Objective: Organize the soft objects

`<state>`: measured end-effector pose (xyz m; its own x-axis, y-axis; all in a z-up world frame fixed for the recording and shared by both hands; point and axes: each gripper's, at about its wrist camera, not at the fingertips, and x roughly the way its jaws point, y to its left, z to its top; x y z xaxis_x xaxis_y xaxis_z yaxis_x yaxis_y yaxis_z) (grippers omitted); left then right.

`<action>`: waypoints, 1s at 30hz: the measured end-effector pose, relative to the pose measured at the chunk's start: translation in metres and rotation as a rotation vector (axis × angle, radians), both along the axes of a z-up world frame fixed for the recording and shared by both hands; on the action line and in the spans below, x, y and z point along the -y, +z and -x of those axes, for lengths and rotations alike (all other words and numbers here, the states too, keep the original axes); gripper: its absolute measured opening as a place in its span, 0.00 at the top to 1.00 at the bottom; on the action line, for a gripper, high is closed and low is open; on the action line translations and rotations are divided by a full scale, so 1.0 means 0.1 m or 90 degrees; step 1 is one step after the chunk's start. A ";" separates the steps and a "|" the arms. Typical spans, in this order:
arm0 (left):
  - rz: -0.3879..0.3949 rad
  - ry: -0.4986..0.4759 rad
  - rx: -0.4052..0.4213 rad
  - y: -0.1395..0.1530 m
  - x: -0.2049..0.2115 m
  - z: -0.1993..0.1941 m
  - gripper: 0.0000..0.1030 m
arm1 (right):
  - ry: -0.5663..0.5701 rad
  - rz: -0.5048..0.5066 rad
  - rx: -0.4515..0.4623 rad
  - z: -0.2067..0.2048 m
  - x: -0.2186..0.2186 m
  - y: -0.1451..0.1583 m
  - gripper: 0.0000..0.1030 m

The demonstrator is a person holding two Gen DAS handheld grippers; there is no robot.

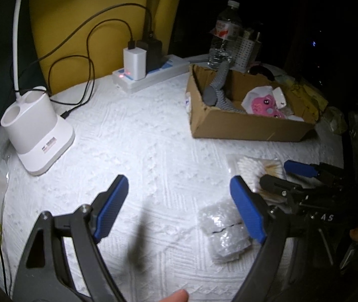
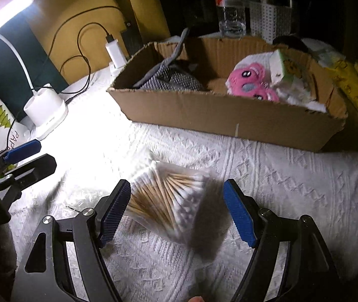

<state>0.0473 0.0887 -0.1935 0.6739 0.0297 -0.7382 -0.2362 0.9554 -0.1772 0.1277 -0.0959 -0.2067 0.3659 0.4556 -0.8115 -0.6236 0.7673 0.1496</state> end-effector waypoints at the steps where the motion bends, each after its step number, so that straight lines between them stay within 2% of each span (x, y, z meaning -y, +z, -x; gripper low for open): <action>1: 0.001 0.000 -0.003 -0.01 -0.01 -0.01 0.18 | 0.002 -0.002 -0.005 0.00 -0.01 -0.02 0.24; 6: 0.001 -0.005 -0.013 -0.05 -0.01 -0.03 0.18 | 0.015 -0.012 -0.030 -0.02 -0.11 -0.09 0.24; 8: -0.001 -0.006 -0.018 -0.07 0.00 -0.04 0.18 | 0.023 -0.015 -0.049 -0.01 -0.14 -0.13 0.30; 9: -0.001 -0.005 -0.022 -0.08 0.00 -0.05 0.18 | 0.033 -0.020 -0.056 0.00 -0.16 -0.14 0.39; 15: -0.001 -0.020 -0.029 -0.08 0.07 -0.06 0.18 | 0.047 -0.017 -0.034 0.07 -0.16 -0.06 0.52; 21: 0.005 -0.048 -0.048 -0.13 0.22 -0.10 0.18 | 0.025 -0.029 -0.013 0.05 0.03 0.06 0.58; 28: -0.017 -0.085 -0.082 -0.28 0.49 -0.17 0.19 | -0.011 -0.042 0.010 0.04 0.32 0.21 0.59; 29: -0.022 -0.091 -0.084 -0.29 0.52 -0.16 0.22 | -0.016 -0.045 0.012 0.04 0.37 0.23 0.59; 30: -0.027 -0.096 -0.088 -0.30 0.55 -0.16 0.32 | -0.019 -0.047 0.013 0.04 0.39 0.24 0.59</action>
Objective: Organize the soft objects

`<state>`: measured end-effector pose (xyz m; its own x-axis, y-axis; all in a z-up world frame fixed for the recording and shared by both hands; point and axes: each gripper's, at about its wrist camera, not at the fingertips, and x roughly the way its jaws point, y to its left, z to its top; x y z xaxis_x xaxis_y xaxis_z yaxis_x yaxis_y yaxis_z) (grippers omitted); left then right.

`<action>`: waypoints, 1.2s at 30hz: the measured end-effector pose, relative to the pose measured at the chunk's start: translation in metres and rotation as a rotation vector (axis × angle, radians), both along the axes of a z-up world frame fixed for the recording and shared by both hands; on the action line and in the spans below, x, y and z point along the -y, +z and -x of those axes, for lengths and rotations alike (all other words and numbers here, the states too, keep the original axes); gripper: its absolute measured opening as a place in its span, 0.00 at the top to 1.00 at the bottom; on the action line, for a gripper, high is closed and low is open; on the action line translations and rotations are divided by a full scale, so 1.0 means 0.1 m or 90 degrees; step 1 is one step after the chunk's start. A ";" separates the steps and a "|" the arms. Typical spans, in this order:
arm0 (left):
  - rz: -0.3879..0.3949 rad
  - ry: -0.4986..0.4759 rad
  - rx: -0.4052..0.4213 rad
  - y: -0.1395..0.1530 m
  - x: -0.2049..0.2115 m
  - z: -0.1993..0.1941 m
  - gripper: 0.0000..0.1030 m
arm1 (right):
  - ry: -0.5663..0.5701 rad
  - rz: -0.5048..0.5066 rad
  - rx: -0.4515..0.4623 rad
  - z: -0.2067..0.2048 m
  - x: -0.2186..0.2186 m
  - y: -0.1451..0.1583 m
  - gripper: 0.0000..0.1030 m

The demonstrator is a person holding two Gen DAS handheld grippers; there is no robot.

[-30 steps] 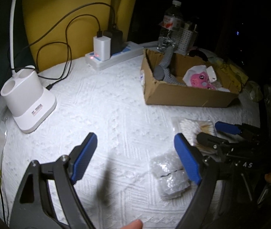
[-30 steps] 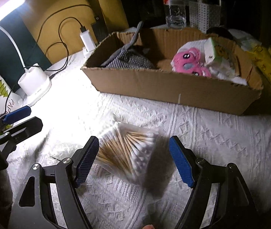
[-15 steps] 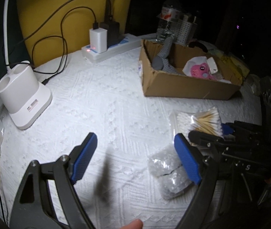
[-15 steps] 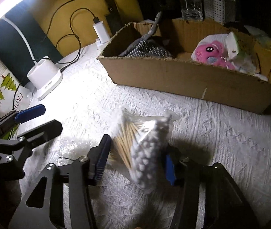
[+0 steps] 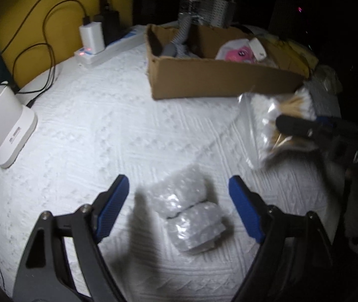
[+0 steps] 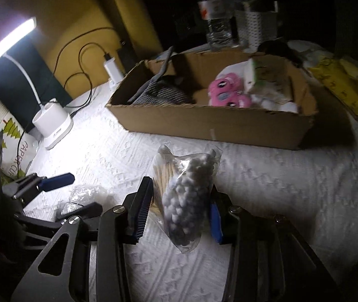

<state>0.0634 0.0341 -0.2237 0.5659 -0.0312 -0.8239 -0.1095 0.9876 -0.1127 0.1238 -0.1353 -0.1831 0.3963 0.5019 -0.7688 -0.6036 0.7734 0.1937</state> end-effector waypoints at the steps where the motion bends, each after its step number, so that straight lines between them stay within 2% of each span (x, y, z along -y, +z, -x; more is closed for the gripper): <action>1: -0.003 -0.003 -0.008 -0.02 0.02 0.00 0.38 | -0.005 -0.002 0.001 -0.01 0.04 0.01 0.59; 2: -0.004 -0.004 -0.012 -0.04 0.03 0.00 0.45 | -0.010 -0.005 0.002 -0.01 0.08 0.03 0.59; 3: -0.006 -0.006 -0.014 -0.05 0.05 0.00 0.48 | -0.014 -0.007 0.003 -0.02 0.12 0.04 0.59; 9: -0.010 -0.026 -0.010 -0.05 0.12 0.03 0.55 | -0.027 -0.017 0.012 -0.02 0.23 0.10 0.60; 19: -0.007 -0.031 0.026 0.18 0.15 0.02 0.56 | -0.032 -0.033 0.032 -0.02 0.38 0.28 0.61; 24: -0.007 -0.035 0.045 0.31 0.17 0.00 0.56 | -0.033 -0.038 0.042 -0.04 0.42 0.37 0.65; 27: -0.010 -0.036 0.053 0.37 0.18 -0.02 0.56 | -0.032 -0.038 0.050 -0.06 0.44 0.43 0.72; 36: -0.009 -0.037 0.055 0.36 0.19 -0.07 0.56 | -0.053 -0.029 0.004 -0.18 0.50 0.12 0.70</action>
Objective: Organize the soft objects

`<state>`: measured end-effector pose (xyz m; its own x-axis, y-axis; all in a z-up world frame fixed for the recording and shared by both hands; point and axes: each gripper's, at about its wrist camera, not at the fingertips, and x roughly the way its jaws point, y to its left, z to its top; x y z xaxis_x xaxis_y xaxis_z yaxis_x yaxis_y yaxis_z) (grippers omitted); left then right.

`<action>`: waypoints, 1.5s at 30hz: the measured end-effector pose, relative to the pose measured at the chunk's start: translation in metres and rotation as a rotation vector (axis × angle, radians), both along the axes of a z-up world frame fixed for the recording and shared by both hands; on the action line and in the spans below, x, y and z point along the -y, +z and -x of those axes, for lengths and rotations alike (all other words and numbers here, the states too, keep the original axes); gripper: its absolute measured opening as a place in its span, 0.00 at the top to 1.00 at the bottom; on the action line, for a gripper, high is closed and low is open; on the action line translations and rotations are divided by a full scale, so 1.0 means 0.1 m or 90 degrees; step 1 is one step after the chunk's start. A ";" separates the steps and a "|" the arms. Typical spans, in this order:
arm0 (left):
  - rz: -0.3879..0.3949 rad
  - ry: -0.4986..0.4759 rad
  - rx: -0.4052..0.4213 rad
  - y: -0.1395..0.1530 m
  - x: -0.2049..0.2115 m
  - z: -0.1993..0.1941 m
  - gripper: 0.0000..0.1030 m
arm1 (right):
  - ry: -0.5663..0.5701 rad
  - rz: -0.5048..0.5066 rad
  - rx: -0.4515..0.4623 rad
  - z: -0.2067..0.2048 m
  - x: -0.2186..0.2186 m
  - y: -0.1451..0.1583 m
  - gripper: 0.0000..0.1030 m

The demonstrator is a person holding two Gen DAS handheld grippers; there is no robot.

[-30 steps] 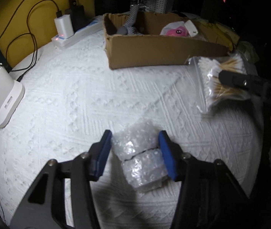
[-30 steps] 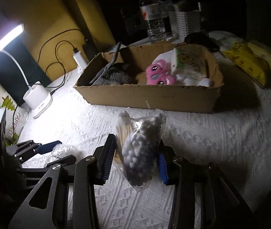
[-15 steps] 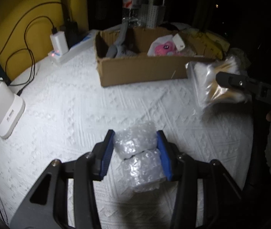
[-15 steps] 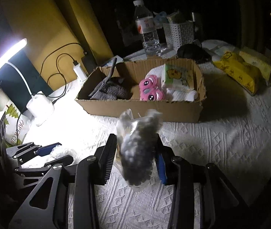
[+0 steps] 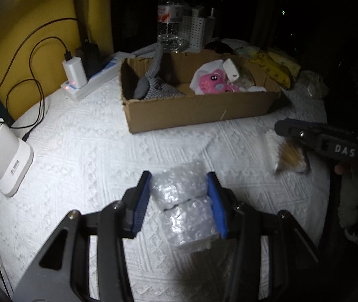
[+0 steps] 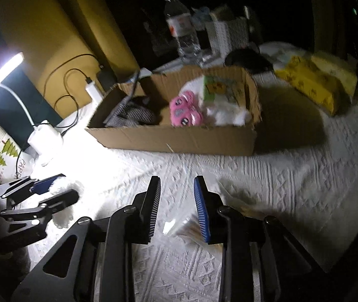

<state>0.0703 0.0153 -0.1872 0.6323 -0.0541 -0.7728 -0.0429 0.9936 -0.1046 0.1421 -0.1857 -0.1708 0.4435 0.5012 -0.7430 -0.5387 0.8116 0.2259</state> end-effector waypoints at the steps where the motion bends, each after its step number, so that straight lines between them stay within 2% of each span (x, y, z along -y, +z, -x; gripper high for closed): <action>1: 0.000 0.000 -0.001 -0.01 0.00 0.00 0.56 | -0.012 0.001 -0.007 -0.02 0.04 -0.04 0.65; 4: 0.001 0.001 -0.002 -0.02 -0.01 0.00 0.56 | -0.036 0.006 -0.010 -0.04 0.14 -0.11 0.50; 9: 0.004 -0.003 0.003 0.00 0.01 -0.04 0.56 | -0.074 0.014 0.005 -0.02 0.32 -0.12 0.35; 16: 0.010 -0.010 0.015 0.06 0.01 -0.05 0.56 | -0.094 0.034 -0.012 -0.06 0.30 -0.27 0.26; 24: 0.016 -0.012 0.016 0.05 -0.04 -0.04 0.56 | -0.109 0.068 0.018 -0.07 0.25 -0.34 0.24; 30: 0.024 -0.025 0.017 0.04 0.00 -0.05 0.56 | -0.150 0.106 0.041 0.01 0.35 -0.34 0.23; 34: 0.028 -0.041 0.018 0.04 0.05 -0.03 0.56 | -0.183 0.161 0.090 0.08 0.36 -0.36 0.16; 41: 0.037 -0.049 0.023 0.07 0.05 0.00 0.56 | -0.210 0.114 0.077 0.06 0.54 -0.29 0.16; 45: 0.039 -0.050 0.024 0.08 0.06 0.01 0.56 | -0.205 0.103 0.043 0.06 0.54 -0.39 0.16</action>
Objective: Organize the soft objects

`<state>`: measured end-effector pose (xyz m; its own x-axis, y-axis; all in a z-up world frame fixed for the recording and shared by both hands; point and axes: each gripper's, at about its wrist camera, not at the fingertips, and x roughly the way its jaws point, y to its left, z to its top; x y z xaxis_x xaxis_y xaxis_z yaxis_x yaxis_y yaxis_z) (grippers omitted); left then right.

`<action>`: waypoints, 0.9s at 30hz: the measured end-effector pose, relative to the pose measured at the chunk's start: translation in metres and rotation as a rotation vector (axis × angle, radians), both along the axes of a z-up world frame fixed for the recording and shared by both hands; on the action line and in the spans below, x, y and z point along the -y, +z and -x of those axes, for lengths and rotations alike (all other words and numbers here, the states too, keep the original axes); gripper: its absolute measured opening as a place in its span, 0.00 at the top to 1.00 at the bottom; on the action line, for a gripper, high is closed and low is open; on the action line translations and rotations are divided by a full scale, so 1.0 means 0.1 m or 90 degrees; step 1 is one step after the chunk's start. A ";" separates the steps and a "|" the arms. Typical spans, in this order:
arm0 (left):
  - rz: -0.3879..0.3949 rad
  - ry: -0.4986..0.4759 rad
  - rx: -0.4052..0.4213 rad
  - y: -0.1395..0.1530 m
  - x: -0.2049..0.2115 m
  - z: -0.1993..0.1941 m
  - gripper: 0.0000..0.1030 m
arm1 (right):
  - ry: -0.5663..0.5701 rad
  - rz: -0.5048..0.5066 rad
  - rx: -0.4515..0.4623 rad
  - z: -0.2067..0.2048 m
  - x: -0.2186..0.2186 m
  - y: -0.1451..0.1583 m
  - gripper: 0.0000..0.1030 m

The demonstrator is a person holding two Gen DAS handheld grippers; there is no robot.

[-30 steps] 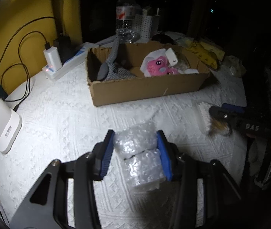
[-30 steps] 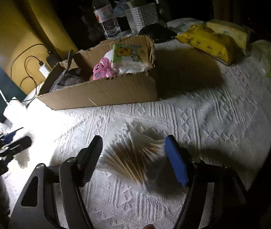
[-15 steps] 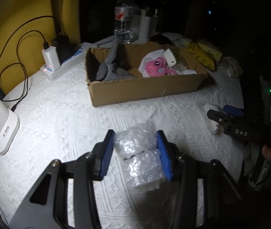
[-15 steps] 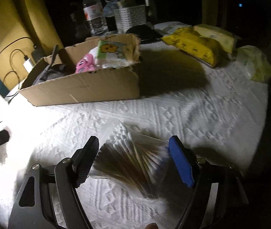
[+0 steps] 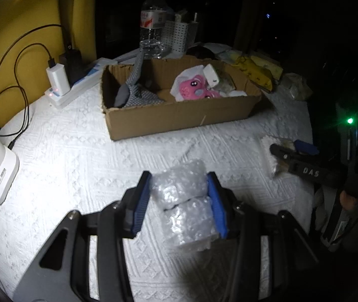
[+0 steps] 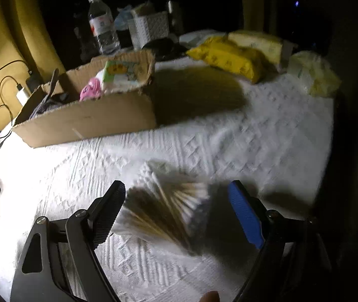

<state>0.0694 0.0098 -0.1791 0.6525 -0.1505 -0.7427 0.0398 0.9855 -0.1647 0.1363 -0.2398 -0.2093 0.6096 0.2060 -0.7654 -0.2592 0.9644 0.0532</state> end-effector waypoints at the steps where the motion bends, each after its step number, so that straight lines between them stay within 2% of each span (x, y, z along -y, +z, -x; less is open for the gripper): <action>1: 0.000 0.000 -0.001 0.00 0.00 0.00 0.56 | 0.008 -0.003 -0.012 0.00 -0.03 -0.05 0.16; 4: -0.003 0.005 0.000 0.01 -0.01 0.00 0.56 | 0.022 -0.003 -0.038 -0.03 -0.12 -0.14 0.16; 6: -0.006 0.009 0.000 0.03 -0.02 -0.01 0.56 | 0.038 0.011 -0.032 -0.02 -0.19 -0.15 0.18; 7: -0.007 0.011 0.001 0.04 -0.03 -0.01 0.56 | 0.043 0.004 -0.034 -0.02 -0.20 -0.14 0.24; 9: -0.011 0.013 0.004 0.06 -0.04 -0.02 0.56 | 0.058 -0.019 -0.033 -0.03 -0.20 -0.12 0.27; 14: -0.020 0.023 0.009 0.11 -0.06 -0.08 0.56 | 0.106 -0.042 -0.023 -0.03 -0.26 -0.06 0.28; 27: -0.030 0.036 0.033 0.29 -0.09 -0.33 0.56 | 0.182 -0.079 0.036 -0.13 -0.43 0.50 0.28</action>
